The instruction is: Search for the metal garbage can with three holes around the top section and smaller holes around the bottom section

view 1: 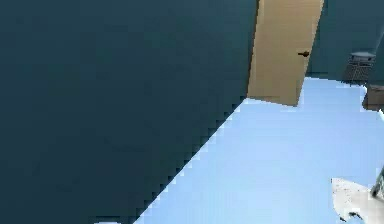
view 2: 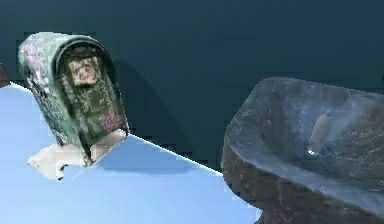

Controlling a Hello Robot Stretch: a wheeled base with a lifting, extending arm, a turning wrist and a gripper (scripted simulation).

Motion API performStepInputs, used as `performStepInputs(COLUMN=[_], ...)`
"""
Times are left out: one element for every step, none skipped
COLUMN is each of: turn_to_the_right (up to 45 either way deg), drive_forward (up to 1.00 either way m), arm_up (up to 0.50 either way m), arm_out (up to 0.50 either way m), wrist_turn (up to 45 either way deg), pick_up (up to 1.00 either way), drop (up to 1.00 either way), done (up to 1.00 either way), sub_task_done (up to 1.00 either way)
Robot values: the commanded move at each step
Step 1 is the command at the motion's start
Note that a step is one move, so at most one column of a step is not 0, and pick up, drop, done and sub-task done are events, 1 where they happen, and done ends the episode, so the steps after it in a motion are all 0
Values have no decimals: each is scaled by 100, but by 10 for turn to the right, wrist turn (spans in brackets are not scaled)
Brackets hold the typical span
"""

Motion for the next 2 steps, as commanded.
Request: performStepInputs(turn_to_the_right=[390,0], drive_forward=[0,30], arm_up=[0,0], arm_out=[0,0], wrist_turn=[0,0], pick_up=[0,0], drop=[0,0], done=[0,0], sub_task_done=[0,0])
